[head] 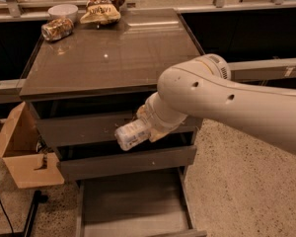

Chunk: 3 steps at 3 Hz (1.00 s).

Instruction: Pick blue plastic bottle from bottom drawer and place on counter

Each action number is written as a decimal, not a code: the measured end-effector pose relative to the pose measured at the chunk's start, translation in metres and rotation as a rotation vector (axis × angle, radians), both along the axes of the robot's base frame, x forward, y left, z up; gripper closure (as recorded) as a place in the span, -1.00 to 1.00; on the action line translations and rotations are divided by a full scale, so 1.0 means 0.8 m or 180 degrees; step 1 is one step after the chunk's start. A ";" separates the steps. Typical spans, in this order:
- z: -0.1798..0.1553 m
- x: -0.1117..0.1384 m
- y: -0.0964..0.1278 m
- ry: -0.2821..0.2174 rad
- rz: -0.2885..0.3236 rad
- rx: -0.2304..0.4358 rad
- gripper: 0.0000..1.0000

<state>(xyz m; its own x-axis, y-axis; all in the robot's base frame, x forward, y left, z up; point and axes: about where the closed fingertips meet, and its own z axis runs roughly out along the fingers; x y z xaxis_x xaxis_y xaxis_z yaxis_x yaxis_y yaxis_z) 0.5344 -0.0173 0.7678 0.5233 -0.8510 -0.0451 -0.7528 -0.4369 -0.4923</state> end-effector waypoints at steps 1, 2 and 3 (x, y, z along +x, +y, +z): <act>0.041 0.015 0.005 -0.0033 0.0006 -0.0040 1.00; 0.084 0.035 0.013 -0.0192 0.0017 -0.0084 1.00; 0.106 0.053 0.015 -0.0335 0.0010 -0.0112 1.00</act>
Offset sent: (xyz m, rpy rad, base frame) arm 0.0376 0.0146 0.0929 -0.0389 -0.0817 0.0116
